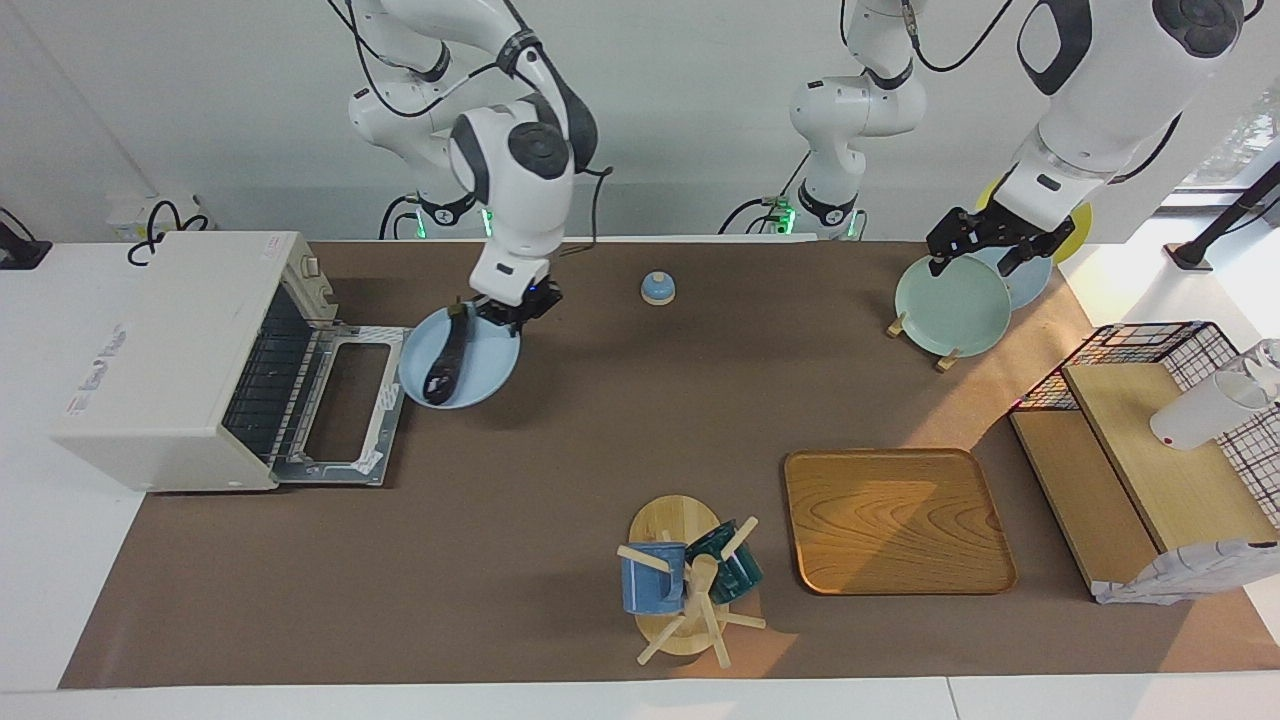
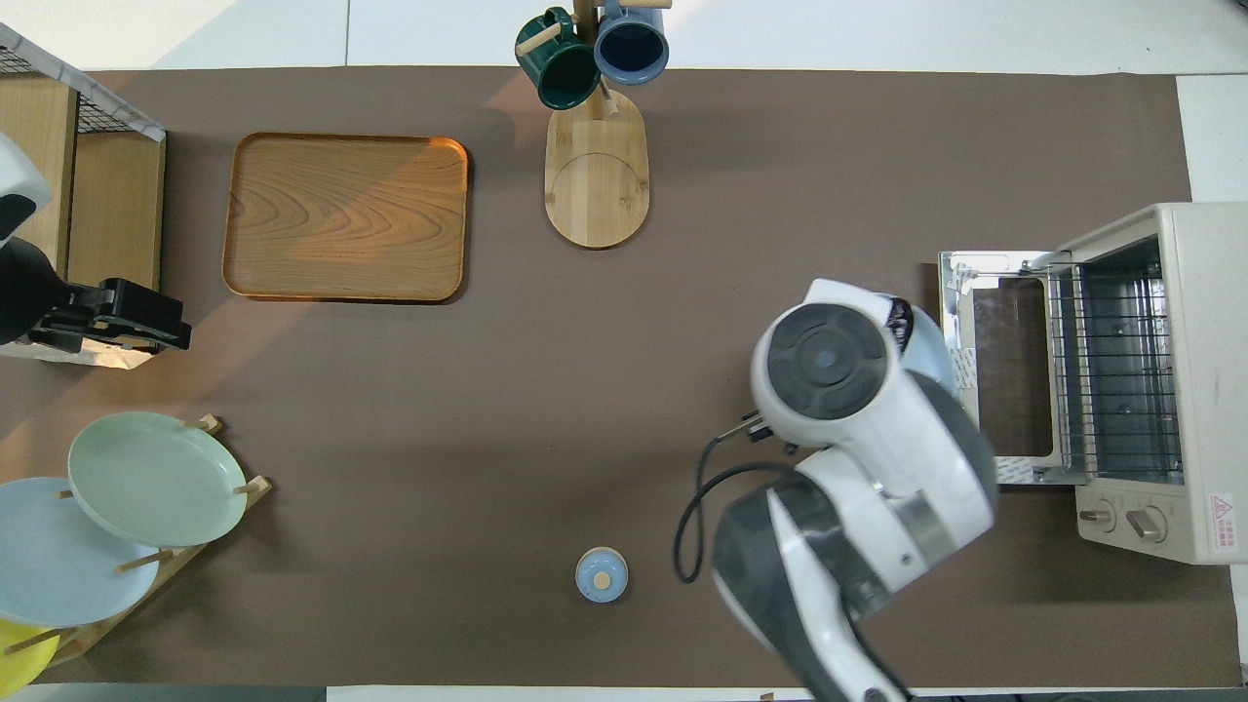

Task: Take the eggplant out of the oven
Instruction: 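Carry the plate with eggplant out and set it on the table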

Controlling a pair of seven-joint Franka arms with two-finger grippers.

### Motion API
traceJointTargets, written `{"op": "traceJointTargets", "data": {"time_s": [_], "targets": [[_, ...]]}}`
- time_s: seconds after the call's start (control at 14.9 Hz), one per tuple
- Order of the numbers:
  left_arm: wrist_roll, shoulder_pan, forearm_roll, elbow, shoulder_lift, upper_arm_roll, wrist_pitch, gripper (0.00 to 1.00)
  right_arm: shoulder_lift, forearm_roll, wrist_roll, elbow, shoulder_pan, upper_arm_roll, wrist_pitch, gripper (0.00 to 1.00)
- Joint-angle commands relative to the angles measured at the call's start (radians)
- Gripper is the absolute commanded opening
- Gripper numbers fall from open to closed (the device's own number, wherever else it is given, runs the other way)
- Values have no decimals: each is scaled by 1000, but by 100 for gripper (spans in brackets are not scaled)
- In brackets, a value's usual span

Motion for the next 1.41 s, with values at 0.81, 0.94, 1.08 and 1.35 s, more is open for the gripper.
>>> {"op": "traceJointTargets", "data": {"time_s": [0.81, 0.94, 1.08, 1.35], "targets": [[26, 88, 16, -100, -26, -6, 179, 100, 448, 193, 311, 351, 236, -3, 400, 0], [32, 88, 16, -110, -25, -6, 199, 100, 448, 210, 324, 343, 236, -3, 436, 25], [32, 85, 16, -123, -25, -8, 215, 100, 448, 204, 324, 362, 233, -4, 465, 44], [34, 73, 14, -126, -15, -8, 235, 100, 412, 91, 298, 400, 207, -16, 324, 38]]}}
